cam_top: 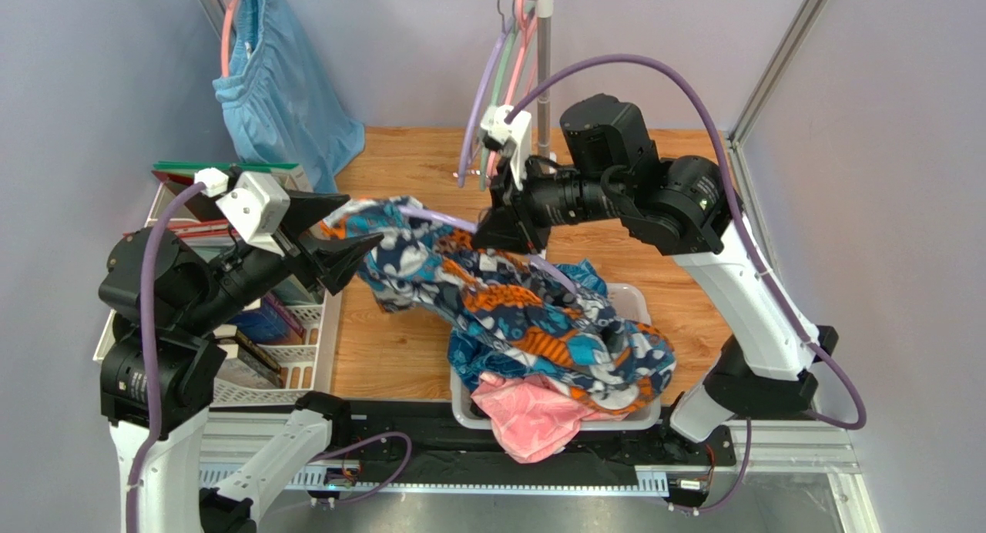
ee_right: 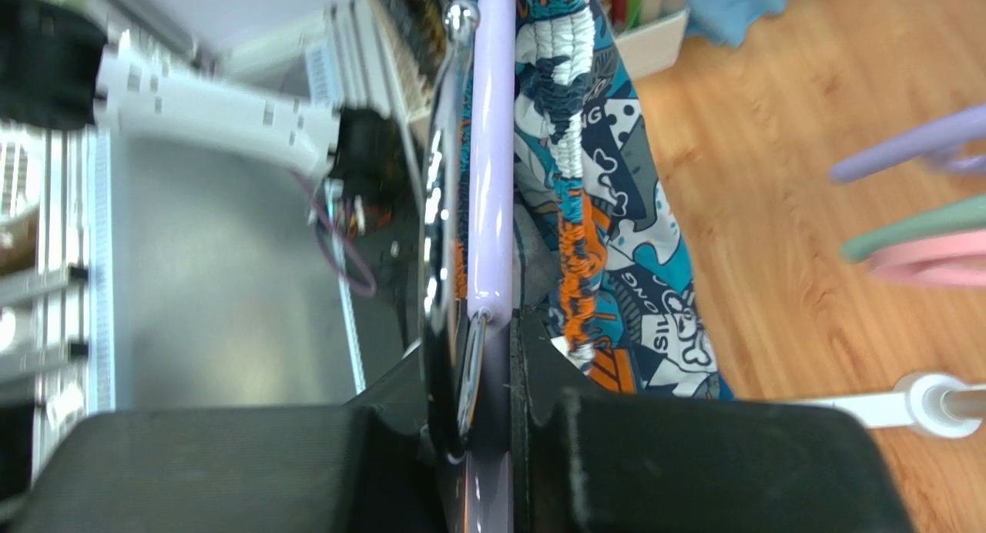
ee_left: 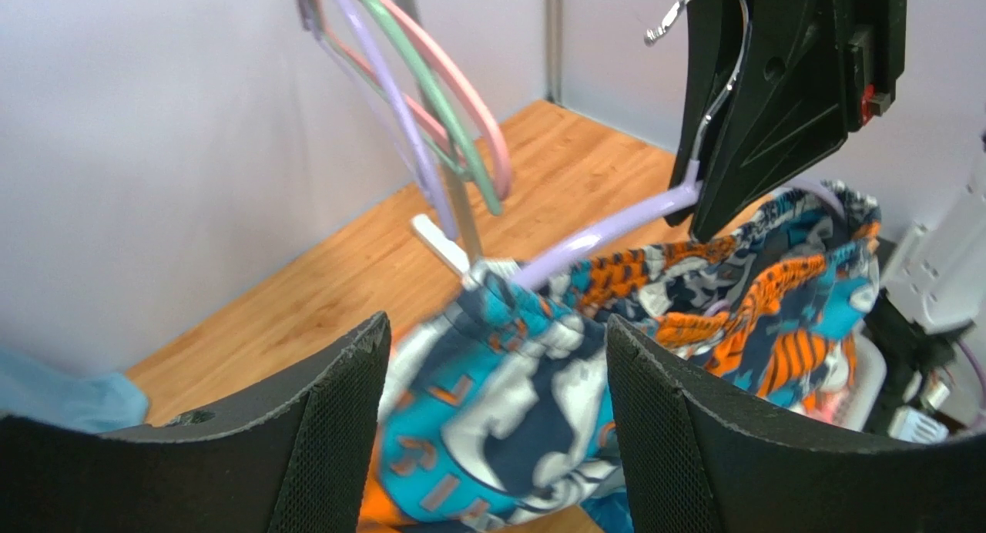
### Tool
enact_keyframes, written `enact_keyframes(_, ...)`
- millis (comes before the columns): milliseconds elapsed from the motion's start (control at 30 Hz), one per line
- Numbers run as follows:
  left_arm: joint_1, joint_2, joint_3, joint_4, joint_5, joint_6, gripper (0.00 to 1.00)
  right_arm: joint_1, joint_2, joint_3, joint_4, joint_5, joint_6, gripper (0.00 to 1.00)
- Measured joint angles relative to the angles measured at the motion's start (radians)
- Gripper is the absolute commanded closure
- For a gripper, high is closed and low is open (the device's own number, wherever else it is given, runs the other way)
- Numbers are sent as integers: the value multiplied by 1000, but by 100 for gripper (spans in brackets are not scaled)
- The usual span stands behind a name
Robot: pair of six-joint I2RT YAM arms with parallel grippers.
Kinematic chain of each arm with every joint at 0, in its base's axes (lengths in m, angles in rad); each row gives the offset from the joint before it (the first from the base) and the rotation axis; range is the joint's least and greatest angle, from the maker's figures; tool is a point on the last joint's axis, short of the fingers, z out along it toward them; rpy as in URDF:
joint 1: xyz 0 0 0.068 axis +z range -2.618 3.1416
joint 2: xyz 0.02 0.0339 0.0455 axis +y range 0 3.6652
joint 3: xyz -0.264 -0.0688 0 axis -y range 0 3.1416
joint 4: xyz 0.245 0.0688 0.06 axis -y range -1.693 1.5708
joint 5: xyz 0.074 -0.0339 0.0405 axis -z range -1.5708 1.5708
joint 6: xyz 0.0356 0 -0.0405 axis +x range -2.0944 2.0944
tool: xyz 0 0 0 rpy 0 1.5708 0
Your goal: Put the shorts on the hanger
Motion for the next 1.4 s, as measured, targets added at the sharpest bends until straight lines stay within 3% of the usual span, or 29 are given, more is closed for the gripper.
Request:
enact_keyframes(233,0,19,51,1,-105,-106,29,-2,109,77,222,122,244,100)
enact_keyframes(467,0,0,-62,9,-43,-218,31,22,215,78,381,390,471,100)
enact_keyframes(733,0,-11,-242,55,36,-379,40,128,259,79,496,672,577,100)
enact_keyframes(967,0,36,-284,160,73,-472,44,156,306,82,563,745,620,100)
enact_keyframes(1067,0,44,-314,188,87,-501,52,156,320,82,563,760,630,100)
enact_keyframes(1267,-1,67,-353,223,105,-559,97,156,323,82,584,781,629,100)
enact_keyframes(1333,-1,71,-353,230,100,-589,100,153,323,82,591,785,624,99)
enact_keyframes(1400,0,84,-344,237,97,-618,100,153,323,82,606,793,613,87)
